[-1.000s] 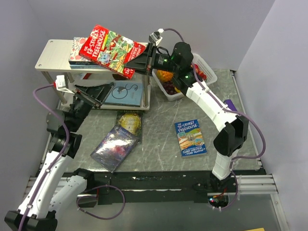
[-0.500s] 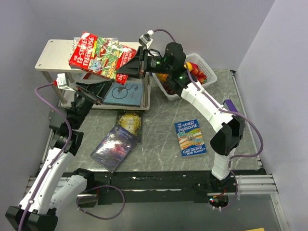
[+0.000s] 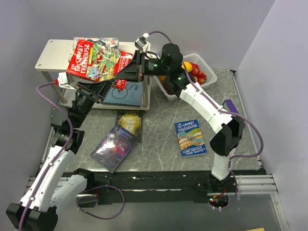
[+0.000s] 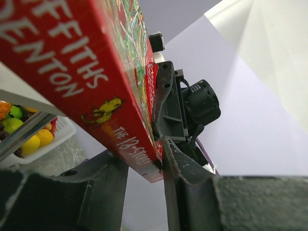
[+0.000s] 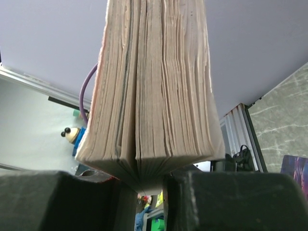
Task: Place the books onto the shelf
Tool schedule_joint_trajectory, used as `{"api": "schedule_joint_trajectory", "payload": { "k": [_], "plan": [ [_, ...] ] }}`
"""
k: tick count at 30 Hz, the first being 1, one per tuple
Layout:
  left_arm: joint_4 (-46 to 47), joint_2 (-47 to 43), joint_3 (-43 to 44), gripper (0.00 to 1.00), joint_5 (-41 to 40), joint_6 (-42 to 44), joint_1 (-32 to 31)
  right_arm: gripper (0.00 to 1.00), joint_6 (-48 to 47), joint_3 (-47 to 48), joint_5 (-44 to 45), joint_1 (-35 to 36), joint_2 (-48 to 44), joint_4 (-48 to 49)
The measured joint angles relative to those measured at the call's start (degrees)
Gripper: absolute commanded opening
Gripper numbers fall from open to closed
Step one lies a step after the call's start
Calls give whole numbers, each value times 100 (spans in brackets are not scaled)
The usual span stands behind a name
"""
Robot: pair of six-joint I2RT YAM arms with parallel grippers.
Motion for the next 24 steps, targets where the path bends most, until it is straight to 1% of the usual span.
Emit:
{"api": "schedule_joint_trajectory", "payload": {
  "k": [2, 3, 4, 5, 6, 7, 8, 9, 11, 12, 14, 15, 16, 18, 20, 22, 24],
  "plan": [
    [-24, -15, 0, 34, -11, 2, 0, 0, -2, 11, 0, 2, 0, -11],
    [-33, -33, 0, 29, -22, 4, 0, 0, -7, 20, -7, 2, 0, -17],
    [-55, -52, 0, 12, -44, 9, -2, 0, -17, 28, -15, 7, 0, -28],
    [-76, -79, -2, 1, -66, 4, -11, 0, -26, 35, -22, 11, 0, -31],
    [-109, -109, -2, 1, -87, -28, -15, 0, -57, 61, -28, 17, 7, -42],
    [-92, -149, -11, 1, -129, -46, -28, 9, -85, 87, -39, 28, 17, -15],
    [-90, -179, -13, 1, -151, -55, -35, 21, -92, 96, -50, 44, 22, 0],
    [-118, -219, -28, 1, -179, -66, -39, 38, -103, 96, -61, 59, 22, 13],
    [-131, -282, -79, 1, -264, -74, -55, 45, -136, 103, -59, 83, 22, 15],
    [-155, -299, -85, 1, -343, -79, -59, 52, -136, 105, -44, 85, 22, -26],
    [-199, -302, -72, 1, -560, -55, -52, 60, -186, 177, -22, 55, 22, -190],
    [-319, -291, -31, 1, -702, -48, -44, 67, -243, 240, 4, 33, 22, -304],
    [-446, -247, 59, 1, -796, -44, -35, 71, -334, 334, 50, 4, 22, -483],
    [-833, -74, 422, 1, -1023, -4, -33, 82, -533, 544, 170, -66, 13, -879],
    [-1132, 142, 846, 1, -1209, 22, -7, 85, -774, 608, 393, -157, -90, -1309],
    [-1362, 337, 1252, 1, -1331, 50, 55, 86, -997, 560, 640, -293, -262, -1707],
    [-1569, 555, 1692, 1, -1419, 90, 142, 86, -1167, 269, 872, -448, -542, -1906]
  ]
}}
